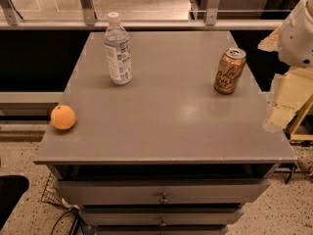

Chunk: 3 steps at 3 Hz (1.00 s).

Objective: Move orange can near orange

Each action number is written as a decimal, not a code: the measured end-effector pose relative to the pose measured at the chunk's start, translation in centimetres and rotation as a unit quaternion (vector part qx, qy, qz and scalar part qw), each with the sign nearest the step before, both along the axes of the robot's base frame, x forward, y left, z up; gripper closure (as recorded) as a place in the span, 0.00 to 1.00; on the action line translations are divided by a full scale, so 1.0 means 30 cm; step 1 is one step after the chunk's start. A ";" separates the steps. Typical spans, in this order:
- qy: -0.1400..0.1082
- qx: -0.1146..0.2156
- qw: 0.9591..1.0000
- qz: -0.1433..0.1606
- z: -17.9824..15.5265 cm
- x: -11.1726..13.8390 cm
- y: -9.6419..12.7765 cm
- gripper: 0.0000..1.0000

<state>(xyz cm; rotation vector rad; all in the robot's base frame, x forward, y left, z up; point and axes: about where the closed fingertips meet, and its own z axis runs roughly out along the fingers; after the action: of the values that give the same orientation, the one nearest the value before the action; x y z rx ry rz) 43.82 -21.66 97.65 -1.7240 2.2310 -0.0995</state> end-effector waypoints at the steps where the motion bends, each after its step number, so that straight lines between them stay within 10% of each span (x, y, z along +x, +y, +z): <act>1: -0.006 0.003 1.000 -0.001 0.005 0.005 0.001 0.00; 3: -0.031 0.033 0.999 -0.008 -0.014 0.056 -0.006 0.00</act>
Offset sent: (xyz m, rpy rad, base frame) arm 0.0696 -0.0148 -0.0168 0.3024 -0.2167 -0.0936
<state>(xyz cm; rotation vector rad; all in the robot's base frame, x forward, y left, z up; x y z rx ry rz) 45.50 -21.84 97.23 -1.6461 2.1802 -0.0799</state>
